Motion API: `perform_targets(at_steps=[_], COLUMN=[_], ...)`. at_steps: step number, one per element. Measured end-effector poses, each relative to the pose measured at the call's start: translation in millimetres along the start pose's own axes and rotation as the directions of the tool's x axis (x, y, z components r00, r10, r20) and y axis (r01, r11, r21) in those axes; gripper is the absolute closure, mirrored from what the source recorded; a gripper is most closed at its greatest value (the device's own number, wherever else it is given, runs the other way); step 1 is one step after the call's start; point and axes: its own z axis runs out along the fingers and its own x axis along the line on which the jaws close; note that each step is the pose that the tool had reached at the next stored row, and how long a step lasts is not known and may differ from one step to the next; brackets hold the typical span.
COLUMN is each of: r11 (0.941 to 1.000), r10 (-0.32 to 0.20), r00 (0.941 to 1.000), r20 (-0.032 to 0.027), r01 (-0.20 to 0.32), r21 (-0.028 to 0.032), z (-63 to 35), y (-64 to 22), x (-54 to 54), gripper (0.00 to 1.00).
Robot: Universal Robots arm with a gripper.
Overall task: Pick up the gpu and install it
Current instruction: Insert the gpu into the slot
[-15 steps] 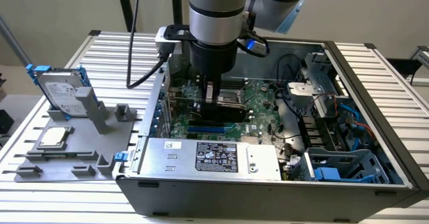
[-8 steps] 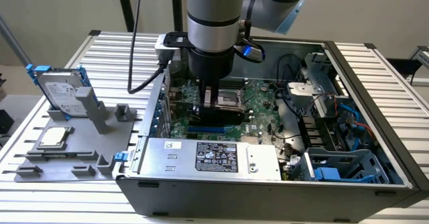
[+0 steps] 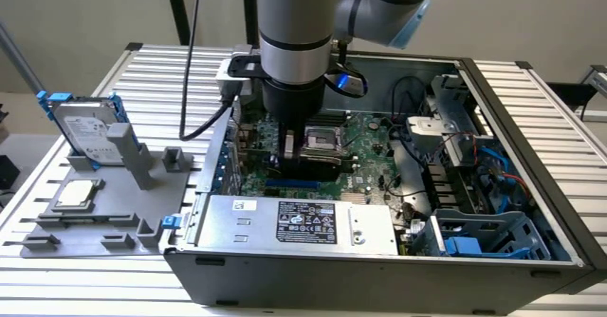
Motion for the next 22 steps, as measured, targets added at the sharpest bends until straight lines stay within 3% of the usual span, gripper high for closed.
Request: perform_targets(at_steps=[4,13,16,19,22], r11=[1.0,1.0,1.0,1.0,1.0], r10=[0.0,0.0,0.0,0.0,-0.001], r00=[1.0,1.0,1.0,0.9999,0.9999], r20=[-0.0002,-0.0012,-0.0046,-0.0139,-0.0162], r01=[0.0,0.0,0.0,0.0,0.001], r21=[0.0002,0.0003,0.0005,0.0012,0.0013], z=[6.2,7.2,8.2,9.6,9.8], y=[0.5,1.0,2.2,2.9,2.8], x=[-0.5,-0.9,-3.0,-4.9,-4.9], gripper=[0.73,0.73,0.73,0.73,0.73])
